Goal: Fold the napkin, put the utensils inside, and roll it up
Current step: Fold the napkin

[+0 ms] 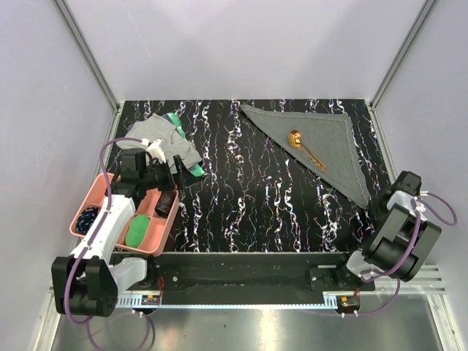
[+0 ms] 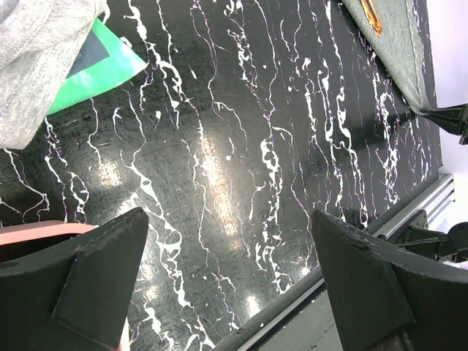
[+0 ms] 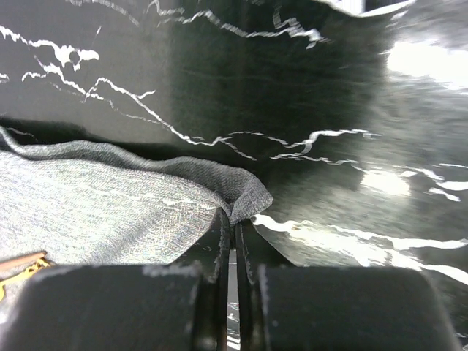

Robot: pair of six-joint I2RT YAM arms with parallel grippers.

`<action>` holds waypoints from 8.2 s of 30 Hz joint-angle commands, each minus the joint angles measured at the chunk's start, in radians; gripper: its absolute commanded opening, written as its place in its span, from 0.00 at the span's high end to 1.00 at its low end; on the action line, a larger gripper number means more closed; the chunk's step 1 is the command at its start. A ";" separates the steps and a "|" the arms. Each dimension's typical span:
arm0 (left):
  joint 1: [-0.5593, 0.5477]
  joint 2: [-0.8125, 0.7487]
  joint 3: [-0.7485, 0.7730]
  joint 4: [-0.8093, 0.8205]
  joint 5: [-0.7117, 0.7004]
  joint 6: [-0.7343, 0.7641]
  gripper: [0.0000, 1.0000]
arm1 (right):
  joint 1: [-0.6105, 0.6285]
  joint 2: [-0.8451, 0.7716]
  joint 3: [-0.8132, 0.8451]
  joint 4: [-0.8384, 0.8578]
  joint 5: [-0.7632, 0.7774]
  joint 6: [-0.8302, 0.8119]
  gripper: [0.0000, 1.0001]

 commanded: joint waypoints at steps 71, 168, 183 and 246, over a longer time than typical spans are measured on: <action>-0.034 0.007 0.047 0.021 -0.026 0.023 0.04 | 0.889 0.572 0.775 0.266 0.179 -0.144 1.00; -0.019 0.007 0.035 0.032 -0.038 0.013 0.04 | 1.064 1.091 1.344 -0.059 0.188 -1.002 0.85; -0.019 -0.026 0.027 0.034 -0.084 0.006 0.04 | 1.077 0.982 1.208 -0.087 -0.062 -0.964 1.00; -0.029 0.027 -0.062 0.250 -0.145 -0.224 0.03 | 1.039 1.119 1.476 -0.036 0.099 -1.060 0.59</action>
